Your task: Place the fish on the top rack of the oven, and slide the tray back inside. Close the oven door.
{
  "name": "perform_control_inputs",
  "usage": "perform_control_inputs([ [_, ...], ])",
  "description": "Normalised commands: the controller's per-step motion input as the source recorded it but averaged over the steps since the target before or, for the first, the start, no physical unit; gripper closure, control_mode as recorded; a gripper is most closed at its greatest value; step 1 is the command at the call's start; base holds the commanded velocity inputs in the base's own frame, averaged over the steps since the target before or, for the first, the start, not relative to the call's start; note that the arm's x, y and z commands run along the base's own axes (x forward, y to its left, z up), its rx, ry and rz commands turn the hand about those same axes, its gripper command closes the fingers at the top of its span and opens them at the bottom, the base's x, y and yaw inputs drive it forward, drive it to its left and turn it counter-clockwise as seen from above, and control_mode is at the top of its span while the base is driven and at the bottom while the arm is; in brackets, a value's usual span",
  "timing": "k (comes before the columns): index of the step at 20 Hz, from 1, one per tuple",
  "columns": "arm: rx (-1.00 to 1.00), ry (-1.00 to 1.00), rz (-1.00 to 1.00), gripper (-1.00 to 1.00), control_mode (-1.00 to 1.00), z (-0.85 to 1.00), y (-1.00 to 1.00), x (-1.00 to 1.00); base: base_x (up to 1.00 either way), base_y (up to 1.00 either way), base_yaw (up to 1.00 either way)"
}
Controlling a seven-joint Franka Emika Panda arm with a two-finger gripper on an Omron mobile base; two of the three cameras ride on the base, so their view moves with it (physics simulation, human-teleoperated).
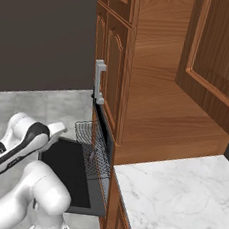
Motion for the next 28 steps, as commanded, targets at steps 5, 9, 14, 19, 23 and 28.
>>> perform_control_inputs([
  [5,0.08,0.16,-0.2,-1.0,-1.0,0.03,0.48,-0.33,0.0,0.0,0.0],
  [9,0.12,0.01,-0.2,-1.0,-1.0,0.09,0.58,-0.37,0.0,0.0,0.0],
  [14,0.03,-0.15,-0.19,-1.0,-1.0,0.01,0.89,-0.46,0.0,0.0,0.0],
  [19,0.1,-0.23,-0.25,-1.0,-1.0,0.01,0.93,-0.21,0.0,0.0,0.0],
  [23,0.12,-0.1,-0.22,-1.0,-1.0,0.05,0.8,-0.17,0.0,0.0,0.0],
  [28,-0.01,0.14,-0.11,-1.0,-1.0,0.21,0.59,-0.24,0.0,0.0,0.0],
])
